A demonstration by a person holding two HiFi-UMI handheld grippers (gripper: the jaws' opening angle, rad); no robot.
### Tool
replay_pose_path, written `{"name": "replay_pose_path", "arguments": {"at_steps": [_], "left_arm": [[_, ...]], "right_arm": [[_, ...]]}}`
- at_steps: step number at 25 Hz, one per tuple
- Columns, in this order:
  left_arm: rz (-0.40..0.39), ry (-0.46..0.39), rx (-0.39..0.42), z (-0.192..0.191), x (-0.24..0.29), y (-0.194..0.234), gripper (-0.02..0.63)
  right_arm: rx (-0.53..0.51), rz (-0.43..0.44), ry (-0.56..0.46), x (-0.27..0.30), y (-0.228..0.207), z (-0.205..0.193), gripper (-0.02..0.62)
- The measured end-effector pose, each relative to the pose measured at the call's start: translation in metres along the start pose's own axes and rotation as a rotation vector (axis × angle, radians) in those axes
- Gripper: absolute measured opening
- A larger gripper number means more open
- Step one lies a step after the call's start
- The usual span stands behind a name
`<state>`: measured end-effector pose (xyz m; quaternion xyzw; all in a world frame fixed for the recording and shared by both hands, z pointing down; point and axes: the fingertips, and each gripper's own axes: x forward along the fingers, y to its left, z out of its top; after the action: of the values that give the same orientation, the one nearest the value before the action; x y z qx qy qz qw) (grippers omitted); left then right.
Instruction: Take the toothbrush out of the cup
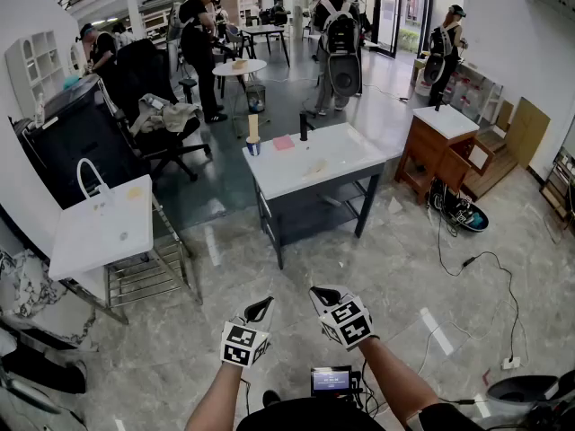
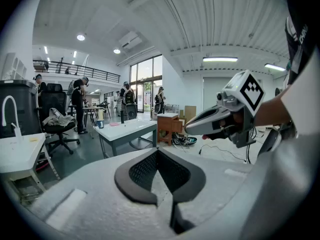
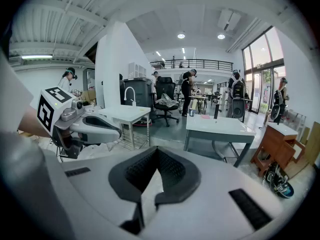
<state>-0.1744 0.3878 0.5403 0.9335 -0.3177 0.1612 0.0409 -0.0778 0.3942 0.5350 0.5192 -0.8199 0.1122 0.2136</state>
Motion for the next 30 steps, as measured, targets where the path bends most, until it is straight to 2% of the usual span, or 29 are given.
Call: {"name": "replay_pose_path", "arguments": {"at_steps": [8,30], "left_arm": [[-0.002,-0.023,-0.038,0.002,-0.005,-0.004,0.009],[0.006,0.004,-0.059,-0.01,0.002,-0.01,0.009]], "right_arm": [[0.001,-0.004,-0.004,-0.004,0.002,0.0,0.008],[0.035,0.029,-0.014,-0.004,-0.003,-0.011,0.009]]}}
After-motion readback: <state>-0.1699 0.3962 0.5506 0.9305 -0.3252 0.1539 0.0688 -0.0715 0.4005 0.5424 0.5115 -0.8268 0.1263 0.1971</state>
